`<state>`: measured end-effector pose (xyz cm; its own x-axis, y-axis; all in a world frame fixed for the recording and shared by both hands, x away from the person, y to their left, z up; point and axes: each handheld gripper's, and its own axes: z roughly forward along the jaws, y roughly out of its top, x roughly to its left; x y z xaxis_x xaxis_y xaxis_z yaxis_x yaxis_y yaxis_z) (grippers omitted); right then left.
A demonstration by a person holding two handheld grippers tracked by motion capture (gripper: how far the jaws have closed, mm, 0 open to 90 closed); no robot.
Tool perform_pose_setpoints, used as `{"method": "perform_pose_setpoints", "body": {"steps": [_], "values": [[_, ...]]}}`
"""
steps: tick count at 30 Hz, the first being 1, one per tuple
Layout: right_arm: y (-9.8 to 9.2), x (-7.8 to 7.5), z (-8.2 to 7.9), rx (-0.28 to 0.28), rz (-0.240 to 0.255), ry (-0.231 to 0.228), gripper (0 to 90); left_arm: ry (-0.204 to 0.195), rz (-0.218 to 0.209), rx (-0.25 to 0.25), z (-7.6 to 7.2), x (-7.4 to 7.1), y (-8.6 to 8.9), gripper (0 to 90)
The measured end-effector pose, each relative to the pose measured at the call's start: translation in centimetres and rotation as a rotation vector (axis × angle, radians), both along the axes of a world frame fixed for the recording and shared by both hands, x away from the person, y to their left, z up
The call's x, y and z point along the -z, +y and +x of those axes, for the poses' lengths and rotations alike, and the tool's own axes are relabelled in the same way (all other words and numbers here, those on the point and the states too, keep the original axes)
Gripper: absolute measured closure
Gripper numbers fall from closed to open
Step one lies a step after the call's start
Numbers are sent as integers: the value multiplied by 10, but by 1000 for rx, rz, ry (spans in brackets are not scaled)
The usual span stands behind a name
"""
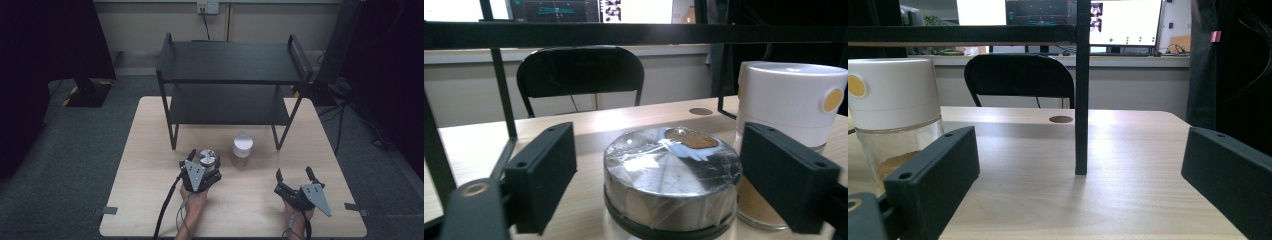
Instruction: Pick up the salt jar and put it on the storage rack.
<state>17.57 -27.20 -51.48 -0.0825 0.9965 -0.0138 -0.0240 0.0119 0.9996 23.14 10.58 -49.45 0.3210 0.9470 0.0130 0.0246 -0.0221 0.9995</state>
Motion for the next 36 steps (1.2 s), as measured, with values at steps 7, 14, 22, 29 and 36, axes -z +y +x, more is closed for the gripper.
{"method": "perform_pose_setpoints", "body": {"steps": [7, 14, 22, 29, 36], "values": [[0, 0, 0, -2, 0, 0, 6, 21, -16, 16, 4, 2, 3, 204], [0, 0, 0, -2, 0, 0, 6, 32, -28, 24, 5, 1, 3, 233], [0, 0, 0, -2, 1, 0, 6, 27, -28, 20, 4, 3, 1, 260], [-1, 0, 0, -6, 3, -1, 6, 18, -15, 12, 4, 7, 0, 292], [-1, 0, 0, -6, 3, -3, 6, -12, -8, 6, 1, 13, -3, 348]]}}
